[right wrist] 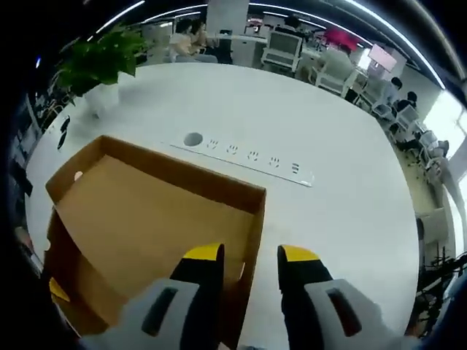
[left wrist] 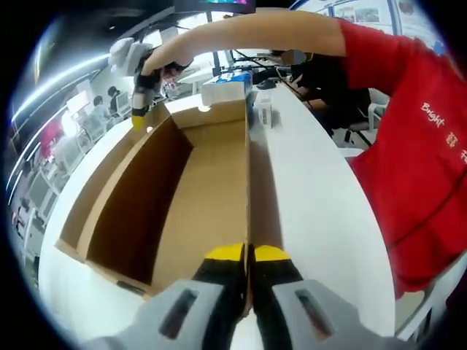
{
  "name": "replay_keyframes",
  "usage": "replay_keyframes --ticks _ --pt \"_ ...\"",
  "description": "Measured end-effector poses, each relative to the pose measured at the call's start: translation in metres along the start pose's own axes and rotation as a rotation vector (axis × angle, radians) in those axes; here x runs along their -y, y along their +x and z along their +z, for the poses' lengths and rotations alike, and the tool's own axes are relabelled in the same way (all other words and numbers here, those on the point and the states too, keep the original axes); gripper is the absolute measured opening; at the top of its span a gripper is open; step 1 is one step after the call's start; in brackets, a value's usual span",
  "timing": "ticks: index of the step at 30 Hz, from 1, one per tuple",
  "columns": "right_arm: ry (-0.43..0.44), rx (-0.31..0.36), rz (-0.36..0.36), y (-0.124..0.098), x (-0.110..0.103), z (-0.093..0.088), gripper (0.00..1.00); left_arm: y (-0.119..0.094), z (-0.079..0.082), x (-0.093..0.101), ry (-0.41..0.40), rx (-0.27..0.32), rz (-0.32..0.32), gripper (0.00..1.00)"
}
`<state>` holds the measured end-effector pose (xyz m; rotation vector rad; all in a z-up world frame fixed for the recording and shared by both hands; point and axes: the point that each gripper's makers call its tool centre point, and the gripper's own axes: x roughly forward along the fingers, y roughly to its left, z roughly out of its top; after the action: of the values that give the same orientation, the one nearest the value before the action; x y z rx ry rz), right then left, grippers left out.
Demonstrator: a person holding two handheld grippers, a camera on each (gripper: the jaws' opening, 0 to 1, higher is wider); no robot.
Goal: Operate the shoe box by opening the lid, removing the specified soft item, and placing it in the target area until the item is outside and the box remains undamaged.
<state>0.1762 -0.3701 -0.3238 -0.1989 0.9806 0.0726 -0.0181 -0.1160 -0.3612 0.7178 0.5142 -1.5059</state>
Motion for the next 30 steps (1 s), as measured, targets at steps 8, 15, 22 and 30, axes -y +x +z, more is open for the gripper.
replay_keyframes --ticks 8,15,22,30 --pt "0.078 0.017 0.048 -0.005 -0.016 -0.018 0.29 0.0 -0.001 -0.001 -0.001 -0.001 -0.002 0.01" --pt "0.071 0.023 0.018 -0.002 -0.015 -0.026 0.04 -0.001 -0.002 -0.002 0.012 0.007 0.009 0.01" --pt "0.066 0.154 0.025 0.006 -0.01 0.008 0.03 0.0 -0.004 -0.004 -0.041 -0.01 0.037 0.02" --pt "-0.008 0.296 -0.014 0.018 0.007 0.045 0.04 -0.002 -0.001 -0.003 -0.027 0.016 0.062 0.02"
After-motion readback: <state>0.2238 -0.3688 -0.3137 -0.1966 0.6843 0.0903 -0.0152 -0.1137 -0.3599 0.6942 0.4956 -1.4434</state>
